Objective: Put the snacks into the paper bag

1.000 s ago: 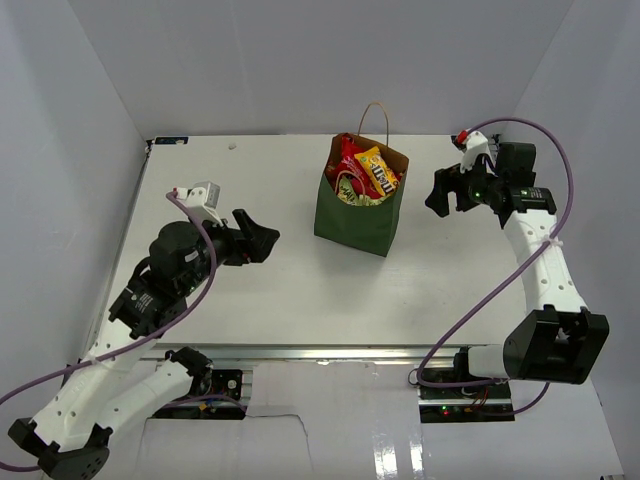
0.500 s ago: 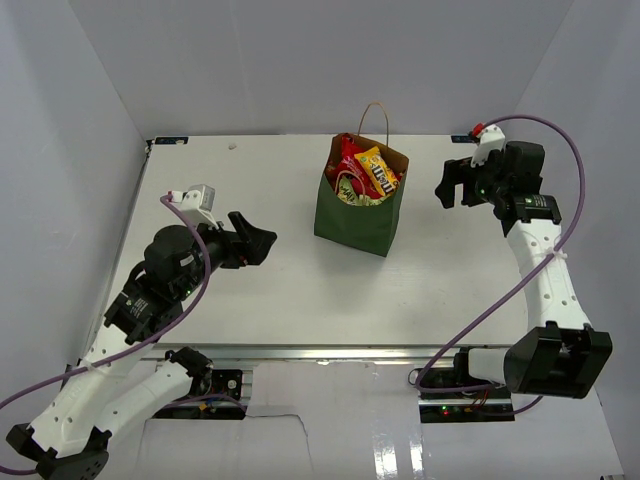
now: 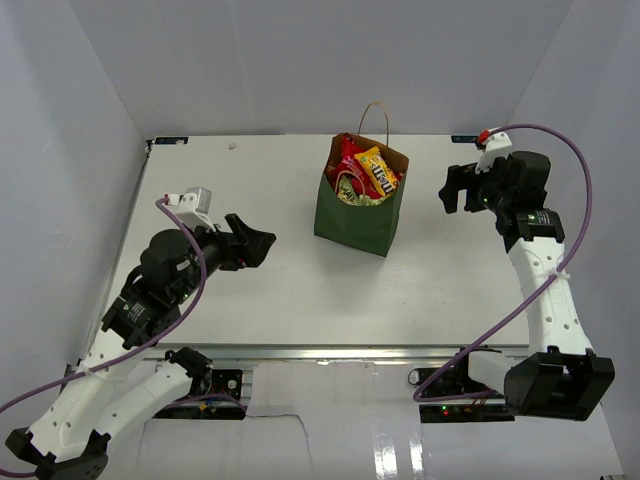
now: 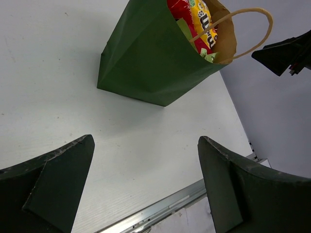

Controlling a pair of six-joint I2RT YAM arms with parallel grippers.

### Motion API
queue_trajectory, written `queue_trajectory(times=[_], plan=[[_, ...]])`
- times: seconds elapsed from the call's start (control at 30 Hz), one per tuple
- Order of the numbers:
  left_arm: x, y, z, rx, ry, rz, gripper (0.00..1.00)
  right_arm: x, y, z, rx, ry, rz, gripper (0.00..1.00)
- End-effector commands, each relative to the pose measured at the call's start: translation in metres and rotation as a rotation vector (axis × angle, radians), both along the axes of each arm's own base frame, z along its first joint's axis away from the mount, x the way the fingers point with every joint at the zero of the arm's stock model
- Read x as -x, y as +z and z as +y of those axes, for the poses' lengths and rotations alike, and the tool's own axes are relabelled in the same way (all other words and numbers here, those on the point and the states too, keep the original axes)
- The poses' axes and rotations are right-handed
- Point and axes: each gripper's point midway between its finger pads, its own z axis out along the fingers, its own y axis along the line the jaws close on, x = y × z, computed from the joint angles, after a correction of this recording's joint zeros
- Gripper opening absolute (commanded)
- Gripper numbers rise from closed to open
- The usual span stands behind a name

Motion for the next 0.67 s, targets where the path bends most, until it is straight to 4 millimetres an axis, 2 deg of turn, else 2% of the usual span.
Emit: queue_trajectory(times=[0.0,0.17,0.33,0.5,0.63], plan=[[0.002,0.003,-0.001,0.004,-0.016,-0.029,0.98,0.0,0.016,0.004,-0.032,0.006,-0.074,0.9],[0.006,-0.009,-0.005,-0.007,-0.053,-0.01,0.98,0.01,0.007,0.003,-0.043,-0.011,-0.049,0.9],[0.007,-0.006,-0.005,-0.014,-0.062,-0.022,0.98,0.017,0.008,0.0,-0.031,-0.032,-0.071,0.9],[0.001,-0.008,-0.009,-0.019,-0.064,-0.025,0.98,0.019,0.014,-0.008,-0.026,-0.08,-0.074,0.9],[-0.004,-0.012,-0.014,-0.008,-0.064,-0.022,0.98,0.02,0.011,-0.005,-0.038,-0.074,-0.063,0.9]])
